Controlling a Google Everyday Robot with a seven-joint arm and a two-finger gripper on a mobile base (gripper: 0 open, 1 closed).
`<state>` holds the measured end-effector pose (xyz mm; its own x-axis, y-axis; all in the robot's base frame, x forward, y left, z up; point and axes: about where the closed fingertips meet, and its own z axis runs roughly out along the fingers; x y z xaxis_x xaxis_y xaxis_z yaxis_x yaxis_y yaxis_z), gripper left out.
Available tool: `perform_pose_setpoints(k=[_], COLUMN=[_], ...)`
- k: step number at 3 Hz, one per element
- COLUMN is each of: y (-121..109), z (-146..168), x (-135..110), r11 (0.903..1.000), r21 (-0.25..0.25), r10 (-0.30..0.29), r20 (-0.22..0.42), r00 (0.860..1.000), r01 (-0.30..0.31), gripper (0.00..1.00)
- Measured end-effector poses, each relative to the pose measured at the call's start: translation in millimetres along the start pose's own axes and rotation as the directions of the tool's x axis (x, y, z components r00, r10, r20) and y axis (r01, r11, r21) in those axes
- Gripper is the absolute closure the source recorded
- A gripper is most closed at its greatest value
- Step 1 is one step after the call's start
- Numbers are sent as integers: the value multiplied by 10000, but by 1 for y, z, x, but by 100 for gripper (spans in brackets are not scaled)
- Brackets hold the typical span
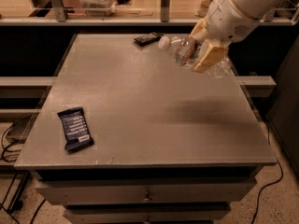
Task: Place water bottle upright
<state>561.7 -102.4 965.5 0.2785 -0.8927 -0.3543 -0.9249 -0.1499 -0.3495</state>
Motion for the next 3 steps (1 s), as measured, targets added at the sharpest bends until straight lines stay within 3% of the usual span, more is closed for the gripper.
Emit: perform_pose_setpoints(k=[1, 2, 3], y=[3, 6, 6], z=[-23, -51, -52], x=[-14, -22, -24], r11=[9985, 9908, 9899], r21=[473, 1010, 1025], r10=[178, 579, 618], r20=[1664, 2821, 3081], r00=[9859, 9576, 9494], r01=[-260, -897, -977], gripper=[100, 100, 100])
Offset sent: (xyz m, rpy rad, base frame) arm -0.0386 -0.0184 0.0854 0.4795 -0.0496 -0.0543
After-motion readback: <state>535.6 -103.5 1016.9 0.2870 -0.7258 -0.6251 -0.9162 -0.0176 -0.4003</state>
